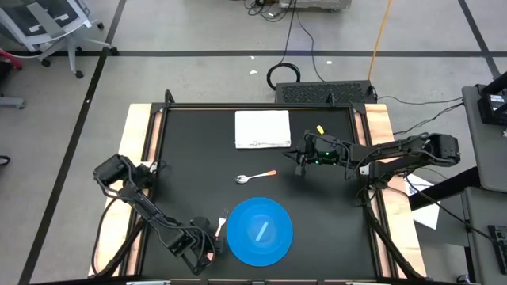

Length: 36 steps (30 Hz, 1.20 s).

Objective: Set table place
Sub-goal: Move the orange fork below the napkin to the left side of the blue plate, then put the orange spoon into the blue bowl

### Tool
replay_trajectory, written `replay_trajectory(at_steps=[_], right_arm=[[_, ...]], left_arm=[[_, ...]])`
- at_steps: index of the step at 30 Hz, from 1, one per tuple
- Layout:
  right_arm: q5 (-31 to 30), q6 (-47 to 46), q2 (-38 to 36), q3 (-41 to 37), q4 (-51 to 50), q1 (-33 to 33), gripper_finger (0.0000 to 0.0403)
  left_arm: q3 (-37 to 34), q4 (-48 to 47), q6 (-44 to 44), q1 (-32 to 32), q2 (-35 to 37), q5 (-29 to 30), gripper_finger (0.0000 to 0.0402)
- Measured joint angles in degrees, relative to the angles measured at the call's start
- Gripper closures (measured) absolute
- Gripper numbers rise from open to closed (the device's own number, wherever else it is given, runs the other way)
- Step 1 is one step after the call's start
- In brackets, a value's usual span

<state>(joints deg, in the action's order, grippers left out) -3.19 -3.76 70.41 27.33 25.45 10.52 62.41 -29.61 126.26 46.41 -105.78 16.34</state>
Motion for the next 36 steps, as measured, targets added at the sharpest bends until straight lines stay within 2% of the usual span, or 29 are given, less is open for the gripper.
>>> replay_trajectory(at_steps=[9,18,30,36], right_arm=[[0.01,-0.03,0.00,0.00,0.00,0.00,0.0403],[0.01,-0.03,0.00,0.00,-0.02,0.00,0.0403],[0.01,-0.05,0.00,0.00,-0.02,0.00,0.0403],[0.01,-0.05,0.00,0.00,-0.03,0.00,0.0403]], left_arm=[[-0.04,0.22,-1.07,0.04,0.00,1.05,0.0309],[-0.07,7.25,-3.38,-0.02,-0.02,3.73,0.0310],[-0.07,3.81,-4.07,0.09,0.15,2.12,0.0309],[-0.07,-3.34,-5.72,0.22,3.94,1.71,0.0309]])
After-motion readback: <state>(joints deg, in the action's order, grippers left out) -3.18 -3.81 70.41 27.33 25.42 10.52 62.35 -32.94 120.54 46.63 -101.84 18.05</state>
